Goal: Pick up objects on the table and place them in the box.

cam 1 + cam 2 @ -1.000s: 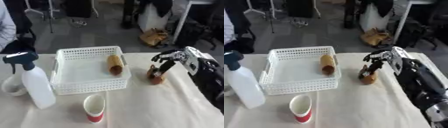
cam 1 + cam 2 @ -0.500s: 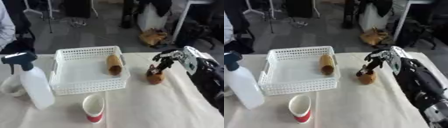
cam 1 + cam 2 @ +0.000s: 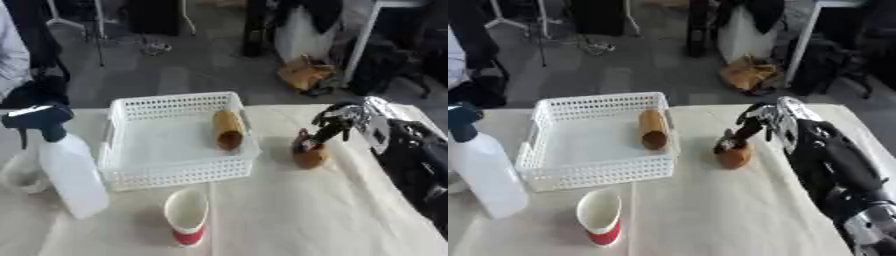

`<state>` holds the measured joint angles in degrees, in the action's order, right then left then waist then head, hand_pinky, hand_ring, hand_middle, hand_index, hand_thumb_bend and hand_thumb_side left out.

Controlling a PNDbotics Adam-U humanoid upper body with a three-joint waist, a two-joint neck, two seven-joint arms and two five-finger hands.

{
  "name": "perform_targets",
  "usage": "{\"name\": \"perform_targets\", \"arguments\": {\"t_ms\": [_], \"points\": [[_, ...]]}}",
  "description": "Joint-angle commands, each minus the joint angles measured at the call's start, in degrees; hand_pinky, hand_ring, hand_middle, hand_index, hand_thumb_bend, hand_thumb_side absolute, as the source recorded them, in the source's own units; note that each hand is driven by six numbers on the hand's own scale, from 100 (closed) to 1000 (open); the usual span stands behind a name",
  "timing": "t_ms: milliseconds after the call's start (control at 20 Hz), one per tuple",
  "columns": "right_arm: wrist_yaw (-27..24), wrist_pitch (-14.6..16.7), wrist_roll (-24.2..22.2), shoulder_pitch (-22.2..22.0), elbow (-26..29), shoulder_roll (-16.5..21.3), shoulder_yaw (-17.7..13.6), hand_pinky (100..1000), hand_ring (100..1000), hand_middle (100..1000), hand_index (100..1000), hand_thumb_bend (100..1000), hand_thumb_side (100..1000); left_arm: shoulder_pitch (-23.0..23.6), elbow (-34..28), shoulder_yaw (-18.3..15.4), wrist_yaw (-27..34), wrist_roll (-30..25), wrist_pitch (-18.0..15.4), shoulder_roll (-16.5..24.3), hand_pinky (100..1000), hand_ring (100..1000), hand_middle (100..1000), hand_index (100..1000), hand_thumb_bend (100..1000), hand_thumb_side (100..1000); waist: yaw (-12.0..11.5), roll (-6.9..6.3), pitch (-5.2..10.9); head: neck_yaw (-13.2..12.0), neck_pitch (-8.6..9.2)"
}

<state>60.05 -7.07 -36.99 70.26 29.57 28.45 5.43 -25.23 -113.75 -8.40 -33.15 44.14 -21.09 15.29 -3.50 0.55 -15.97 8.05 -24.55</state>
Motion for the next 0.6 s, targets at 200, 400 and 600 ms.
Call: {"name": "perform_targets", "arguments": {"t_ms": [200, 400, 600], "points": [[-0.32, -3.26, -0.09, 0.88, 0.30, -0.87, -0.53, 668, 976, 958, 1000, 854, 647, -0.37, -0.84, -0.06, 0.14, 0.48, -0.20, 0.06, 967, 940, 875, 876, 100, 1000, -0.07, -0.08, 0.93, 0.34, -0.12], [-1.17, -4.62, -0.64, 0.76, 0.09, -1.57, -0.46, 690, 990, 968, 1000, 860, 650, -0.36, -0.84, -0.06, 0.15, 0.52, -0.20, -0.03, 967, 940, 870, 873, 100, 1000, -0.15, 0.08, 0.89, 0.38, -0.17], [-0.45, -5.39, 0.02, 0.45, -0.38, -1.94, -0.57, 681, 985, 968, 1000, 857, 639, -0.36, -0.84, -0.05, 0.19, 0.53, -0.26, -0.20, 967, 939, 869, 871, 100, 1000, -0.26, 0.22, 0.84, 0.40, 0.02]]}}
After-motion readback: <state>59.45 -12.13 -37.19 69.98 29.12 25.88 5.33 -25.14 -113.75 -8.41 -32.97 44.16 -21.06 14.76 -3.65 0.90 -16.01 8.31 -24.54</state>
